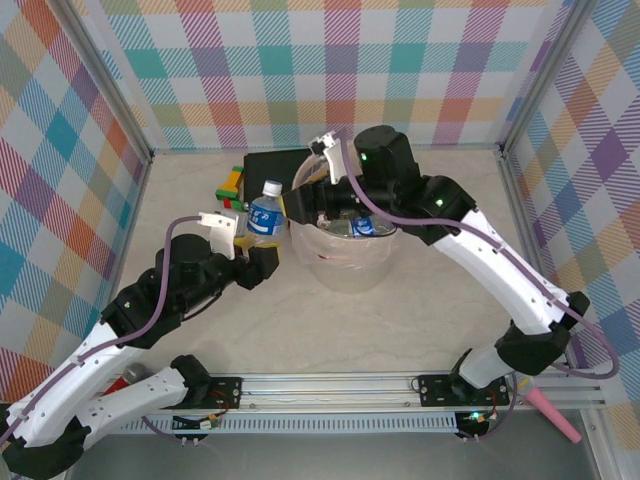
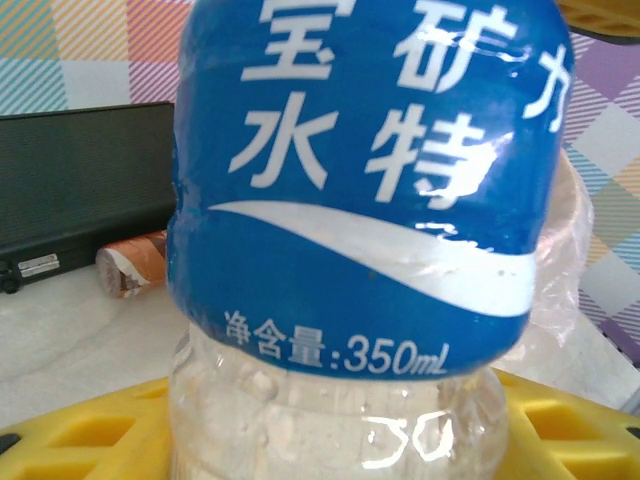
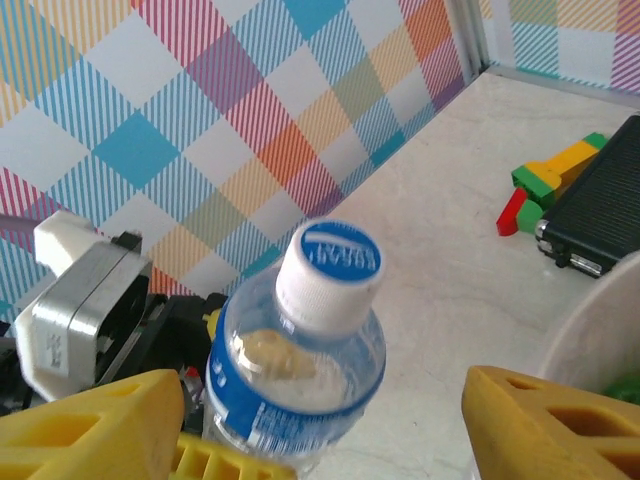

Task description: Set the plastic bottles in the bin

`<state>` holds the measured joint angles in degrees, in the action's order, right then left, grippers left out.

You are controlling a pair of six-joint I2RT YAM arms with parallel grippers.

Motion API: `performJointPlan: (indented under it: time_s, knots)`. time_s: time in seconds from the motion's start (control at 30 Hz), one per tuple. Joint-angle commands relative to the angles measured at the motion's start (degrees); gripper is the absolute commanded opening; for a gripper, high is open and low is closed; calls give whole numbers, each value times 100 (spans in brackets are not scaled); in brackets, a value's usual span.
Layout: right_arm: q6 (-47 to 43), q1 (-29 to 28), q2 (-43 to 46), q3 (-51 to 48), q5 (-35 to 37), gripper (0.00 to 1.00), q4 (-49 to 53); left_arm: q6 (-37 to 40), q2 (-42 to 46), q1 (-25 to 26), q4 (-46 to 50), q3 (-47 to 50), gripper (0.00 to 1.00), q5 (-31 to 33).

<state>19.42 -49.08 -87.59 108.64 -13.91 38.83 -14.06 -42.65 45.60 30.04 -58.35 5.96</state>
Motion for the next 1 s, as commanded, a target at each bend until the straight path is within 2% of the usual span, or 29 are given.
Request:
performJointPlan:
  time_s: [0.0,0.2,0.4,0.57,0.67,0.8,0.87,0.97]
  knots:
    - [335,45,-251,352,-582,71,-95,112,104,72,-111,-126,60,-229]
    - [492,47,-560,502,-842,65,-225,118,118,81,-46,-159,59,-283]
    - [589,45,-712,528,-1113,54,-391,88,136,83,-34,-151,59,-306]
    - [623,48,-742,506,-1153,51,-478,88,135,90,1,-134,58,-349]
    - [642,43,-745,512,-1215,36,-550,88,132,95,27,-148,59,-324]
    - [640,43,-700,484,-1187,34,-553,76,172,90,32,-173,60,-253]
    - [656,51,-628,439,-1056,33,-575,46,196,90,78,-207,65,-208]
    - [611,108,-450,407,-837,33,-593,-22,255,90,218,-312,89,-62]
